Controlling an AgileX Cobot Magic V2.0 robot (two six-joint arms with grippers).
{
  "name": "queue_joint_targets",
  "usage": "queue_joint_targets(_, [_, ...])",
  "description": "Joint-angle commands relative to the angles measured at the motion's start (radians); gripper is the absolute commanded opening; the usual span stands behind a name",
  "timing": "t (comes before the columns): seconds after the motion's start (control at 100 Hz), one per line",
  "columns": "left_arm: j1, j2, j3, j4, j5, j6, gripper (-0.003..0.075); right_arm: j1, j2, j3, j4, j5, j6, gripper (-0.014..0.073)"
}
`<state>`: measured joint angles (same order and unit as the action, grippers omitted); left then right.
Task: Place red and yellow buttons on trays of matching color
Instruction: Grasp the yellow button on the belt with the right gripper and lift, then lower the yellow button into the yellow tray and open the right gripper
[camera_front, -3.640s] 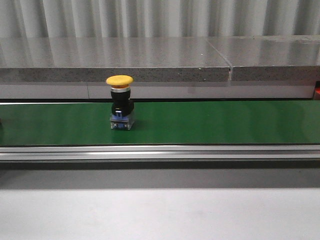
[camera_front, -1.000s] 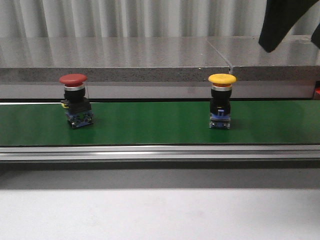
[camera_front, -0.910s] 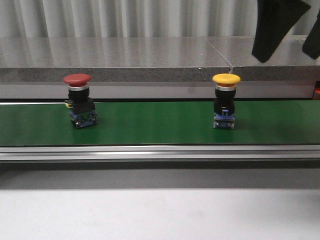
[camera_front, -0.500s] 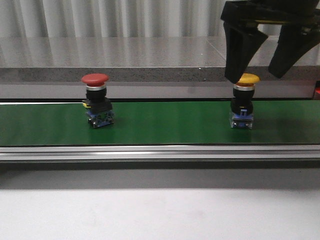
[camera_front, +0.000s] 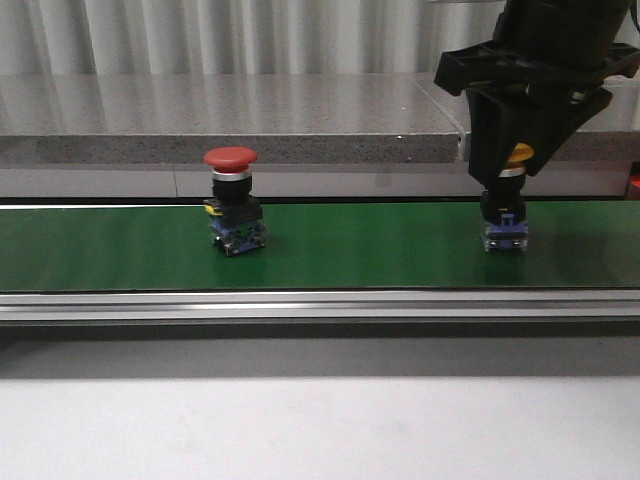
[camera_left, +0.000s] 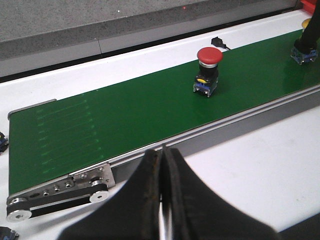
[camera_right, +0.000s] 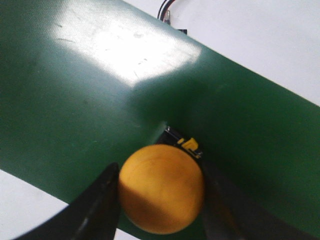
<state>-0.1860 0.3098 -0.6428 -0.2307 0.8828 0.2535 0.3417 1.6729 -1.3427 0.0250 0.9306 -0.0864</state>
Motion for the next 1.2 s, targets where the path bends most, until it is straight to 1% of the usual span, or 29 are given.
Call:
queue_joint_targets(0.0, [-0.006, 0.010, -0.025, -0.019, -0.064, -0.002, -0.0020, -0.007, -0.046, -0.035, -0.004, -0.017, -0.010, 0.0215])
queue_joint_targets(0.22, [-0.006, 0.010, -0.025, -0.019, -0.064, -0.002, -0.0020, -0.047, -0.109, -0.035, -0.003, -0.018, 0.038, 0.0215])
queue_joint_targets(0.5, [-0.006, 0.010, -0.025, -0.019, -0.064, -0.002, -0.0020, -0.192, -0.190, -0.035, -0.004, 0.045, 0.086, 0.0215])
queue_joint_targets(0.71, [-0.006, 0.010, -0.025, -0.019, -0.064, -0.002, -0.0020, -0.344, -0.235, -0.007, -0.004, 0.047, 0.146, 0.0215])
queue_joint_targets(0.93, [-0.006, 0.010, -0.025, -0.019, -0.064, -0.002, -0.0020, -0.524, -0.276, 0.077, -0.004, 0.025, 0.189, 0.0215])
queue_joint_targets(1.19, [-0.006, 0.010, -0.025, -0.019, -0.064, -0.002, -0.0020, -0.740, -0.282, 0.181, -0.003, -0.058, 0.241, 0.0215])
